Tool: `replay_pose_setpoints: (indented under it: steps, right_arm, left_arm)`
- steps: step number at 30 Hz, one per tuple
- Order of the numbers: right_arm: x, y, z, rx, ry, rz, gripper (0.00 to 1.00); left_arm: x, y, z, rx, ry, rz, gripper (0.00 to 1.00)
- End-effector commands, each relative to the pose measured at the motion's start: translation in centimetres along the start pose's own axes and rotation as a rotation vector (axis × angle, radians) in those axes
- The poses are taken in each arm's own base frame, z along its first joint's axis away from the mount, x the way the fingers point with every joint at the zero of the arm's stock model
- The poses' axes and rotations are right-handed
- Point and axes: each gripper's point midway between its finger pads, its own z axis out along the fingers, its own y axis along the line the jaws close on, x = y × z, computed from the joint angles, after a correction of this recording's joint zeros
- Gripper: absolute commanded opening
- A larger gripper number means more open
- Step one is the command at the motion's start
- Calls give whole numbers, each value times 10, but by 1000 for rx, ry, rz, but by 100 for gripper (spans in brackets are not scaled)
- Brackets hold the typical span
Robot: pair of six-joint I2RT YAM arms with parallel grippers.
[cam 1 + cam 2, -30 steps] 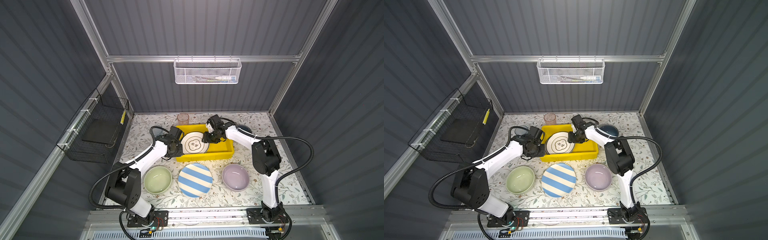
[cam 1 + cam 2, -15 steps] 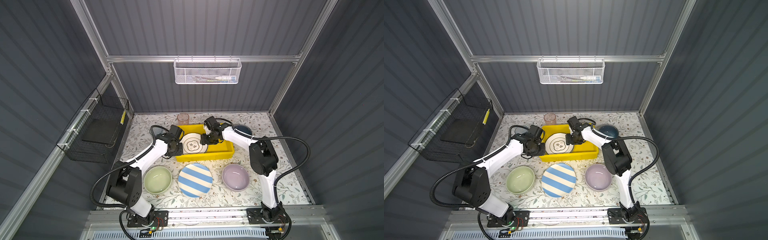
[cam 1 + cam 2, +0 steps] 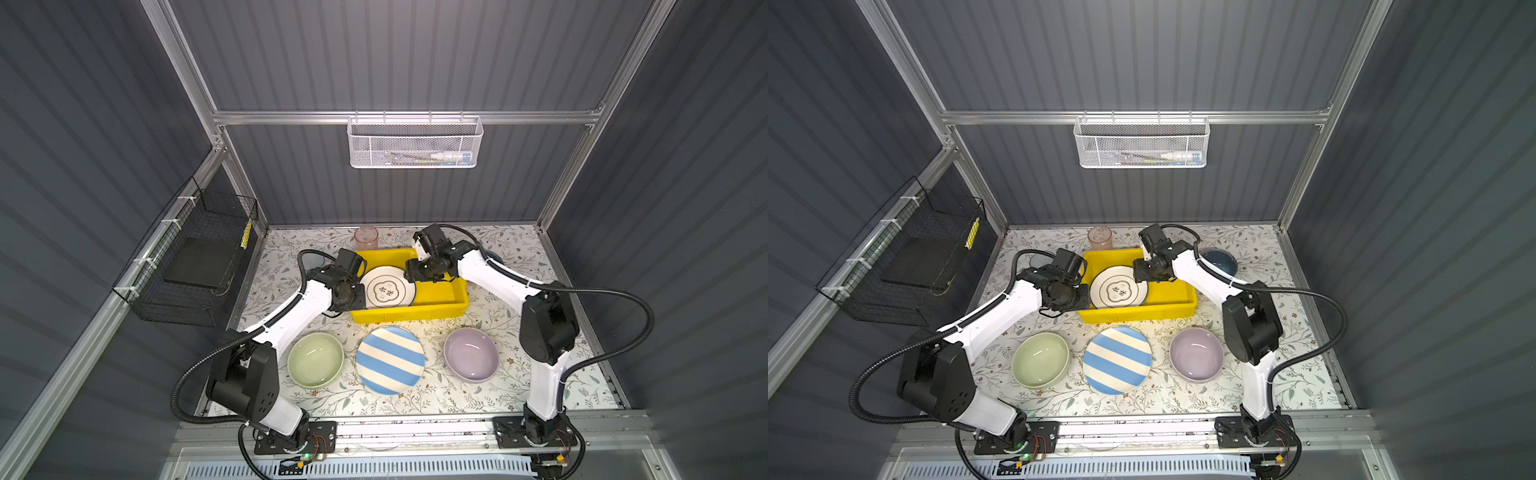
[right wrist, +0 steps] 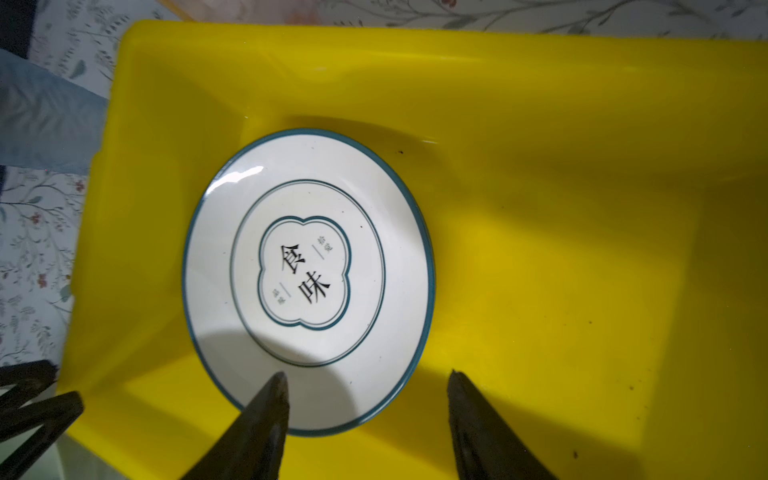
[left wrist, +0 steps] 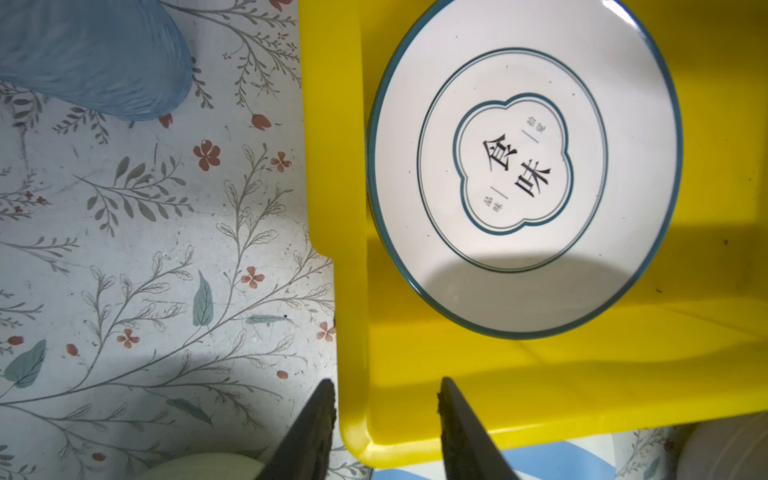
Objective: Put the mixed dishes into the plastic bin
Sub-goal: 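Move both grippers to the rims of the blue-and-white striped plate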
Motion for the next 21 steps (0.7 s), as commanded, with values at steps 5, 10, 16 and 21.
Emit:
replay_pose_setpoints:
  steps: [5,10,16,21]
  right_arm:
    - [22,2,-52,-25,-32,-4,62]
    - [55,-3,-76,-49,-38,41,60]
    - [97,0,-92,-67,-32,64,59]
    - [127,3,-95,-66,15,64,58]
  left_arm:
    - [13,-11,-33,85,35,65,46]
    - [43,-18,-36,173,97,109,42]
    - [82,-33,-34,172,156,233,41]
    - [109,-39,-25,144,209,274,39]
